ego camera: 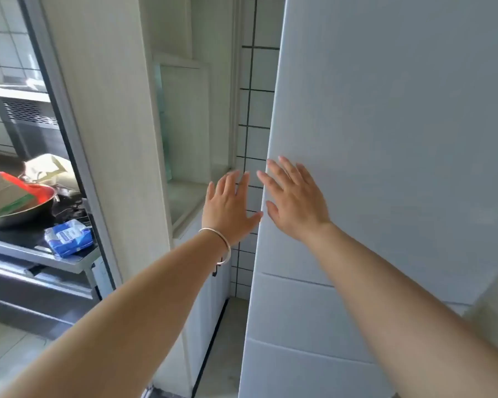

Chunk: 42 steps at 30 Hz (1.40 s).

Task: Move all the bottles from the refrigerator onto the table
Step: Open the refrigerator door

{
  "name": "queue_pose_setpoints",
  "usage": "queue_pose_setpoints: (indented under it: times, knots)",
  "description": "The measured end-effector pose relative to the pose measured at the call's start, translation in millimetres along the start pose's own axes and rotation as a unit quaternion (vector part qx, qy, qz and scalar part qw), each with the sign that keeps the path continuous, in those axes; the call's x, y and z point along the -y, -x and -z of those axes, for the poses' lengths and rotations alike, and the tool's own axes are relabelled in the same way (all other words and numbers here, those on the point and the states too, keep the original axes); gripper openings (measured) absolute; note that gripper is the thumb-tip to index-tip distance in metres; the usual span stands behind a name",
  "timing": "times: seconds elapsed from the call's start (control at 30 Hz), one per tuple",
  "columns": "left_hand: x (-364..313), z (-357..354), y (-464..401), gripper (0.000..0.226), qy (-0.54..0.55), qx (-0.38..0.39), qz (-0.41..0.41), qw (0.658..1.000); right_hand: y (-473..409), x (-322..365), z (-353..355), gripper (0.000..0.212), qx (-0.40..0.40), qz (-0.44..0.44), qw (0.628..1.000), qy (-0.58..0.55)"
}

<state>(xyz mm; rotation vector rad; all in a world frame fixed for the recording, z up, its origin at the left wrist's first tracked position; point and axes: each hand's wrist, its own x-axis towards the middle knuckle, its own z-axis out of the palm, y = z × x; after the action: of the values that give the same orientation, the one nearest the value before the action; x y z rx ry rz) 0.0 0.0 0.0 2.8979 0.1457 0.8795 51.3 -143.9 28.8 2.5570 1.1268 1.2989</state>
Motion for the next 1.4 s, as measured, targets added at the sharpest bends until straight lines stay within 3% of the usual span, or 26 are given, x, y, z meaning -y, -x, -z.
queue_pose_setpoints:
  times: [0.13, 0.27, 0.43, 0.63, 0.87, 1.07, 1.27, 1.4]
  knots:
    - [3.6, -21.8, -29.8, 0.067, 0.158, 0.017, 0.063, 0.985, -30.5, -2.1, -19.8, 0.051, 0.027, 0.08, 0.993, 0.082]
    - [-1.2, -39.7, -46.6, 0.045, 0.264, 0.049, 0.064, 0.961, -52.0, -12.6, -33.1, 0.038, 0.032, 0.136, 0.964, 0.227]
    - [-2.0, -47.0, -54.5, 0.024, 0.366, 0.103, 0.091, 0.92, -66.1, -5.8, -42.1, 0.04, 0.056, 0.131, 0.945, 0.293]
    - [-3.2, -40.7, -55.1, 0.009, 0.365, 0.128, 0.074, 0.919, -69.0, 10.0, -42.4, 0.039, 0.14, 0.085, 0.914, 0.371]
    - [-7.9, -36.3, -48.9, 0.018, 0.34, 0.124, 0.061, 0.93, -65.3, 18.0, -39.5, 0.035, 0.153, 0.059, 0.922, 0.352]
    - [-8.7, -23.5, -34.5, 0.004, 0.322, 0.128, 0.049, 0.937, -51.5, 18.5, -25.7, 0.039, 0.058, 0.069, 0.948, 0.304]
    - [-14.8, -4.0, 9.8, 0.019, 0.293, 0.091, 0.03, 0.951, -22.0, 27.9, 13.3, 0.023, -0.056, 0.125, 0.966, 0.219]
    - [-23.9, 16.3, 49.8, 0.029, 0.276, 0.058, -0.036, 0.959, 15.3, 26.1, 48.5, 0.039, -0.107, 0.14, 0.971, 0.159]
